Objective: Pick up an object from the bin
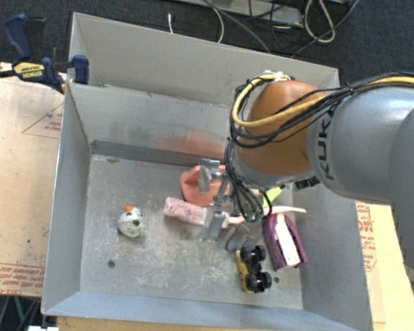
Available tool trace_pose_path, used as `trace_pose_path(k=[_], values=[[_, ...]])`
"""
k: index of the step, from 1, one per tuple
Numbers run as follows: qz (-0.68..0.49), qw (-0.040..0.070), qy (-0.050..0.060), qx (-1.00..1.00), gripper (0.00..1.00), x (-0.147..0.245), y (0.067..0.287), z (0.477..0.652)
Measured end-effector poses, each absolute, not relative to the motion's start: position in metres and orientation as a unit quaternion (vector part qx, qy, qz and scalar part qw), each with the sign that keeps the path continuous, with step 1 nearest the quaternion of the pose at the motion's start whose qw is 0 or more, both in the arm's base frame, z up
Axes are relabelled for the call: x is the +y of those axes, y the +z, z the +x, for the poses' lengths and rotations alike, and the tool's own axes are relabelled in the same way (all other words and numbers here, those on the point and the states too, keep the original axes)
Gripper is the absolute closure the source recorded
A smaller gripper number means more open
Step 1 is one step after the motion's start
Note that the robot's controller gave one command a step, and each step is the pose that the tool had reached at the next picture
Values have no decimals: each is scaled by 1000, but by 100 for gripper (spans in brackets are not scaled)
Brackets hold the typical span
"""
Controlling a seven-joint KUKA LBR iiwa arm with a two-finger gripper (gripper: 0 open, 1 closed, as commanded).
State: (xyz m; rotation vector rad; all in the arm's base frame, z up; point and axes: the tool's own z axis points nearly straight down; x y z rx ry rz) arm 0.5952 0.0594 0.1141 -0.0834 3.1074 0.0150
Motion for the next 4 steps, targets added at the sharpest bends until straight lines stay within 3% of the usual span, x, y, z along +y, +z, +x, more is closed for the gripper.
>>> trace_pose_path(k=[1,2,3,4], values=[[5,16,5,1000,0,58,130,582],[-164,26,8,986,0,59,84,591],[-122,19,6,992,0,59,80,575],[-127,21,8,992,100,65,74,608]])
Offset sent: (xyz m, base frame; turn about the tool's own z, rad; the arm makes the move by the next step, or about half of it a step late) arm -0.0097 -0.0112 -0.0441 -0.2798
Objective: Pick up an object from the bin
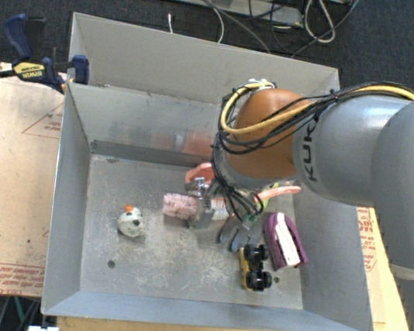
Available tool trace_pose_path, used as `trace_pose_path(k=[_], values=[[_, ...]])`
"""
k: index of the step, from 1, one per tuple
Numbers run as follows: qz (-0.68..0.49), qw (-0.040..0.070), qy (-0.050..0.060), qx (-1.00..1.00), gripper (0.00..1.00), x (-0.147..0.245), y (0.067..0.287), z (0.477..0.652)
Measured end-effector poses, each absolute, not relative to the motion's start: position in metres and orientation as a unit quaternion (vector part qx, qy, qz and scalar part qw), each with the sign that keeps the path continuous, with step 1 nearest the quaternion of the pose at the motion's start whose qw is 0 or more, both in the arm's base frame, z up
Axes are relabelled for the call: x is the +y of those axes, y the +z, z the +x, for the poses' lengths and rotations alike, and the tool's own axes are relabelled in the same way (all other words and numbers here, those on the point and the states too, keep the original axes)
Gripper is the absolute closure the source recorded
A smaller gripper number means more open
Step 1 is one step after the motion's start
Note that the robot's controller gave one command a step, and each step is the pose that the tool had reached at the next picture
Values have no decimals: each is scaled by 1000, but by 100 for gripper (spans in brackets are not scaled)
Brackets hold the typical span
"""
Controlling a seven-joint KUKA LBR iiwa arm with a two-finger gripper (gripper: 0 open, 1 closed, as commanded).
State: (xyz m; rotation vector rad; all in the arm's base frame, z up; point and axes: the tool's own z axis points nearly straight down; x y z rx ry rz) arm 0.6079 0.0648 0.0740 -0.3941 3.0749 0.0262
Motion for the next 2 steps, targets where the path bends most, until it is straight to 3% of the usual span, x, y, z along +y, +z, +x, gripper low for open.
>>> trace_pose_path(k=[1,2], values=[[-127,21,9,992,100,65,74,608],[-132,20,8,991,100,71,179,605]])
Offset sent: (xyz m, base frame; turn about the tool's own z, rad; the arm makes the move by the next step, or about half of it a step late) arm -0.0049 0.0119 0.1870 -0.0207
